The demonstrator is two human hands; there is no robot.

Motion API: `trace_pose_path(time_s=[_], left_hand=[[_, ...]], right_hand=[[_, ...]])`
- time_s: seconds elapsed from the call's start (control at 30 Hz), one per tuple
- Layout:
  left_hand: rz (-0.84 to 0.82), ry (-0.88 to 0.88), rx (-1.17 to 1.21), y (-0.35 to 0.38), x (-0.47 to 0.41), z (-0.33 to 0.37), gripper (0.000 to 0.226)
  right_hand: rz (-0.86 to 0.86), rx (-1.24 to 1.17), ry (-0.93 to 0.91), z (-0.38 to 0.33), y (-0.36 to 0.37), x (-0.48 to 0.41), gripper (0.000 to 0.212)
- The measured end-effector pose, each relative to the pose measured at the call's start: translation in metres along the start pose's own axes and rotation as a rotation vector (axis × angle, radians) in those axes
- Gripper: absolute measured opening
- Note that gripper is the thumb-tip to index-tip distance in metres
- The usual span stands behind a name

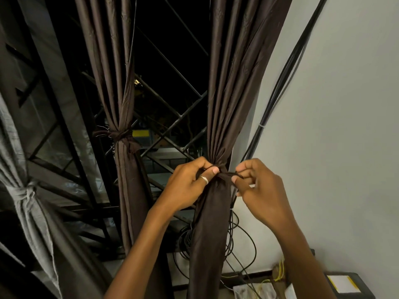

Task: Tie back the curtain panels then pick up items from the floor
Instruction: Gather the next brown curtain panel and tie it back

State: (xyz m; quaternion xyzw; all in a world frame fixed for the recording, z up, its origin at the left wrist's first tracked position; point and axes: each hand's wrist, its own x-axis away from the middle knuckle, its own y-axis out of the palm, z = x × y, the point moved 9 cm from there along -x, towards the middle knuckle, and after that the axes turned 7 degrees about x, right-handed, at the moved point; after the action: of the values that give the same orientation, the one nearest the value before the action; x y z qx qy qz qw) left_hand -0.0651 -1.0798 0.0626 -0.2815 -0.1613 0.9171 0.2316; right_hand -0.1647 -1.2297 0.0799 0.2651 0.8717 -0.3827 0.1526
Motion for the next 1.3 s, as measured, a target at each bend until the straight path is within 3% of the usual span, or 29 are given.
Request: trace_pose_path(time_s=[0.13,0.23,0.83,1.3], left_hand=[[-0.042,-0.016,0.129,0.006,0.007,-0.001,0.023],[-0.066,-0.027,0.147,0.007,0.01,-0.002,0.02],[-0.202,-0.003,0.152,-0.008,0.013,0.018,0.018],[0.059,0.201,-0.132,-0.019,0.016,0.031,0.019]], right_hand=[[0.051,0.109,-0.275,-0.037,-0.003,-0.002,0.027],[0.026,0.109,-0.356,-0.046,0.003,-0.007,0.029],[0.028,-0.239,-0.451,-0.05,0.019,-0.015,0.026],[0.031,-0.226,-0.353,-0.04,0.027,-0.028,0.024]])
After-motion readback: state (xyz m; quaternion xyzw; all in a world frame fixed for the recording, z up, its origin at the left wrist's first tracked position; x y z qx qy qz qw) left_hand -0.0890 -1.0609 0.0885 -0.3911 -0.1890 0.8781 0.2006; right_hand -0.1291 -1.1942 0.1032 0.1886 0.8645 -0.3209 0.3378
